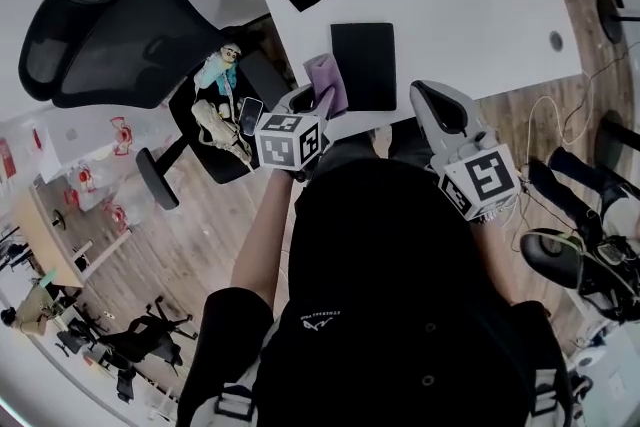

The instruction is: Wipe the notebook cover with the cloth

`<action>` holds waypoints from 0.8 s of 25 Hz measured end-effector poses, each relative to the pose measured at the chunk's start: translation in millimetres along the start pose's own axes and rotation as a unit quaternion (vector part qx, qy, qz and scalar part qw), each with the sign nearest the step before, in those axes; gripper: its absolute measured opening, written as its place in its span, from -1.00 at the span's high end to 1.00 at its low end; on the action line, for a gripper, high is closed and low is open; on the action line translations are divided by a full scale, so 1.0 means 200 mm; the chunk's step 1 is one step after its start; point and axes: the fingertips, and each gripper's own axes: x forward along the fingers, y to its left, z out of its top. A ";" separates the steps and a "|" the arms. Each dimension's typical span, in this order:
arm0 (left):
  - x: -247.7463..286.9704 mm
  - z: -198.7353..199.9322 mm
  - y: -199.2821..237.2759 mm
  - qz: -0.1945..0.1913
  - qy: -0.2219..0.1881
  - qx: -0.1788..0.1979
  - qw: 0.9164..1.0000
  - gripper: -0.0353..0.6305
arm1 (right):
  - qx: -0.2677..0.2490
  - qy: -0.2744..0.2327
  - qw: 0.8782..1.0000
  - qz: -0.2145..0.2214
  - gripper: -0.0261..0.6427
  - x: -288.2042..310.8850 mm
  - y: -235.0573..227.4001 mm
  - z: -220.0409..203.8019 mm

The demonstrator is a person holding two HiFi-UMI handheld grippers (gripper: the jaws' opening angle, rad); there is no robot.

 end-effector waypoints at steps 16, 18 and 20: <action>-0.39 0.47 -0.46 -0.025 -0.171 0.135 0.976 0.64 | 0.024 -0.015 1.000 -0.010 0.91 -0.08 -0.06 -0.01; -0.41 0.56 -0.49 -0.027 -0.192 0.136 0.972 0.64 | 0.023 -0.028 0.999 -0.010 0.91 -0.10 -0.08 0.05; -0.43 0.63 -0.53 -0.029 -0.210 0.142 0.967 0.64 | 0.013 -0.043 0.999 -0.010 0.91 -0.12 -0.08 0.11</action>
